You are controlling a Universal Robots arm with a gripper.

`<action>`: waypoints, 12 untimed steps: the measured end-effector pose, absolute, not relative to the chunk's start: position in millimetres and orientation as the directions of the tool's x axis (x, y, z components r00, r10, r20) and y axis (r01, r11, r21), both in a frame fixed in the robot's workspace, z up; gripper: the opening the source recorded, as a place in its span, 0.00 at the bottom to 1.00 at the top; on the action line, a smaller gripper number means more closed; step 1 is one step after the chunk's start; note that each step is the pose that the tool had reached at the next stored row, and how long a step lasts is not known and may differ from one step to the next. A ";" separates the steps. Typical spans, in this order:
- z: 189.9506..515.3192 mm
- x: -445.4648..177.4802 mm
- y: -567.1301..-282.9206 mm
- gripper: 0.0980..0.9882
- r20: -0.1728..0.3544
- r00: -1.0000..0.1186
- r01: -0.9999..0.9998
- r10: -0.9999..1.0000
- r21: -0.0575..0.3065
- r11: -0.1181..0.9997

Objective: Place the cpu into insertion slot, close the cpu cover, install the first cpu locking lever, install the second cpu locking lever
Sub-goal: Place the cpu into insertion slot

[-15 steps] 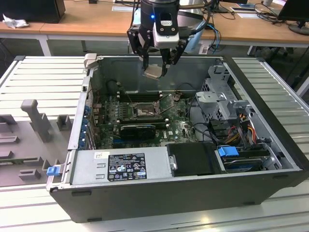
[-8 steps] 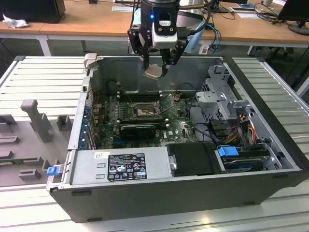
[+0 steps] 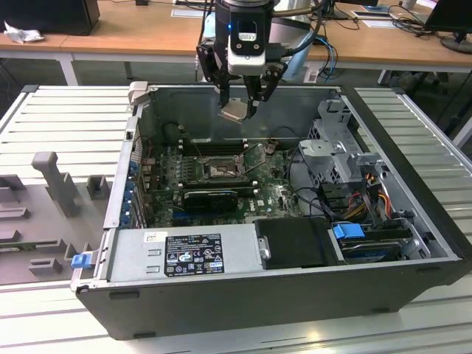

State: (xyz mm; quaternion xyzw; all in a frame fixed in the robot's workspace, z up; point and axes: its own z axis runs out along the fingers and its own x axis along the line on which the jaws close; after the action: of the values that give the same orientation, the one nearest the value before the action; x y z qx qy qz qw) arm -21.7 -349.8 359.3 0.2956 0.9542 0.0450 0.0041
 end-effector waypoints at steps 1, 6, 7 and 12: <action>359.1 -21.6 -349.8 0.49 0.019 -0.814 0.580 0.581 0.088 0.810; 358.4 -21.6 -349.8 0.49 0.019 -0.771 0.636 0.637 0.088 0.767; 358.1 -21.6 -349.8 0.49 0.019 -0.765 0.643 0.644 0.088 0.761; 355.7 -21.4 -349.8 0.49 0.017 -0.757 0.652 0.653 0.085 0.753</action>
State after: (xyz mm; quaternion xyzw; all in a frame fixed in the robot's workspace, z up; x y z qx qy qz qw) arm -21.4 -349.8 355.7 0.3485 0.9363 0.0430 0.0068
